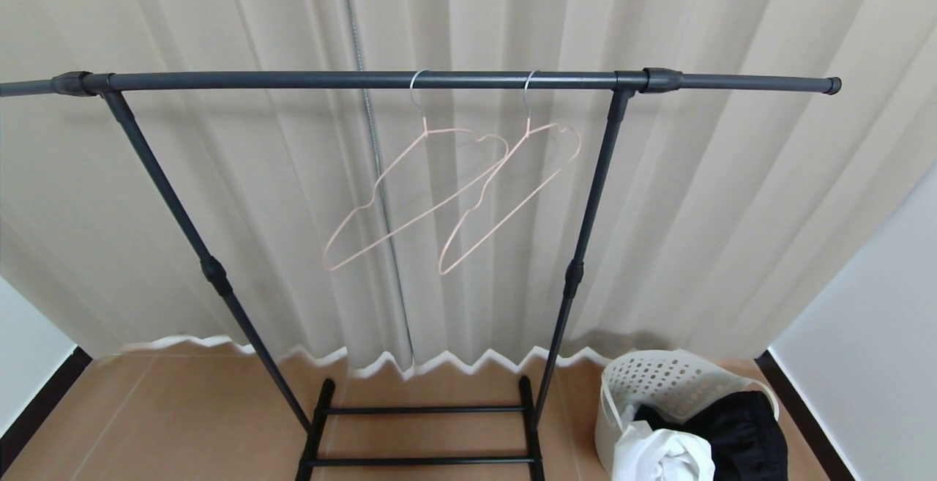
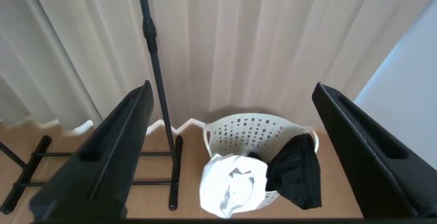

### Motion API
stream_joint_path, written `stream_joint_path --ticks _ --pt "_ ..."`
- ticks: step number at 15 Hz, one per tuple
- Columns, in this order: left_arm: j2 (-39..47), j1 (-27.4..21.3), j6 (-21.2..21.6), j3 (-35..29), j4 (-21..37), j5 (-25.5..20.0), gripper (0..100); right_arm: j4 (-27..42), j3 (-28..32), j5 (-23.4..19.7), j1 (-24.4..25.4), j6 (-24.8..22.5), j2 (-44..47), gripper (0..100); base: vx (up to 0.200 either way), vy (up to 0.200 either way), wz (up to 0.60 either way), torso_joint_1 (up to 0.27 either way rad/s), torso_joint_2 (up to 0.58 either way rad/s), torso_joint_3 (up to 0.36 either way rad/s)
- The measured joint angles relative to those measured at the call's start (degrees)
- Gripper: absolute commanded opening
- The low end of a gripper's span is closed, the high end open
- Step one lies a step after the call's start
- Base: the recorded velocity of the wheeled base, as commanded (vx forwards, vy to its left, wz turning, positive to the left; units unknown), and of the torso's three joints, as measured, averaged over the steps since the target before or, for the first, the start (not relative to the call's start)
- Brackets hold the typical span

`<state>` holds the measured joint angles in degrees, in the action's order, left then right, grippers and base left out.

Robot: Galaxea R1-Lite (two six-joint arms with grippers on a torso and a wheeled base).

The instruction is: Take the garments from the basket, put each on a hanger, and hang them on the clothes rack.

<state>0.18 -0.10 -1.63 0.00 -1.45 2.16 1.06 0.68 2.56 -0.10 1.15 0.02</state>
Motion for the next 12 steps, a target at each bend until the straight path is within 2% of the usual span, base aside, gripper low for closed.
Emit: stream_joint_path --ticks 4,12 --pt "0.0 0.0 0.0 0.0 -0.02 0.05 100 0.0 0.02 0.01 0.0 -0.02 0.0 100 0.0 0.0 0.0 -0.177 0.45 0.273" --pt "0.0 -0.09 0.02 0.0 -0.02 -0.16 100 -0.02 0.02 0.0 0.0 -0.09 0.0 100 0.0 0.0 0.0 -0.188 0.54 0.344"
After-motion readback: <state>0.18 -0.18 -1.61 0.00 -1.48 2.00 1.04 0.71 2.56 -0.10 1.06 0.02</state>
